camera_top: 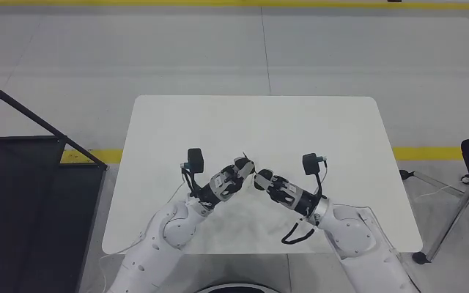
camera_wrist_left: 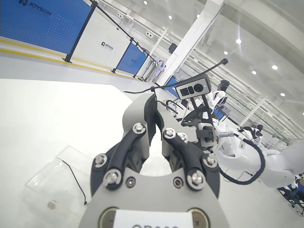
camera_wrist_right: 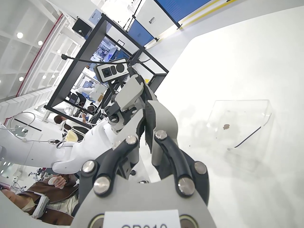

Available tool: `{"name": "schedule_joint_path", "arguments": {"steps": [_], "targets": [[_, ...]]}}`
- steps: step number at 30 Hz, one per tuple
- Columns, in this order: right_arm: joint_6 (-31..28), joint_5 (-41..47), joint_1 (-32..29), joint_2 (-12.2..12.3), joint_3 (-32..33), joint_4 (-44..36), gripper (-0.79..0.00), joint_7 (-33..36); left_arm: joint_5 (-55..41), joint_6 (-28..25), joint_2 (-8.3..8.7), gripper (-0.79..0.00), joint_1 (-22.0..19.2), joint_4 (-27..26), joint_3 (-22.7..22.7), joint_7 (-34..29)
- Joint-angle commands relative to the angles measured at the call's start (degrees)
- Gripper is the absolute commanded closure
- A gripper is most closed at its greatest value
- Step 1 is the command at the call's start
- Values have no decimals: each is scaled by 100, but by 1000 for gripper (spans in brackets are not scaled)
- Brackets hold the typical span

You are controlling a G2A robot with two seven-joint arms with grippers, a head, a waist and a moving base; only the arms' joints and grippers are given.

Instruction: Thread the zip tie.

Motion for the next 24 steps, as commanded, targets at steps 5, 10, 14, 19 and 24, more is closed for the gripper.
{"name": "schedule_joint_path", "arguments": {"steps": [5,10,14,19,24], "targets": [[13,16,5,2,-3,5,0,4,14,6,-2,0,6,-8,-11,3],[11,34,13,4,-5,8,0,20,18,-1,-5,0,3,-8,-14,7],[29,56,16,6,3,13,-65,21,24,-7,-8,0,3,0,-16,19],[39,108,20,7,12,20,-86,17,35,-18,-12,0,2,9,-18,42],[37,153,35,8,26,32,-99,18,40,-34,-15,0,2,22,-24,65]]}}
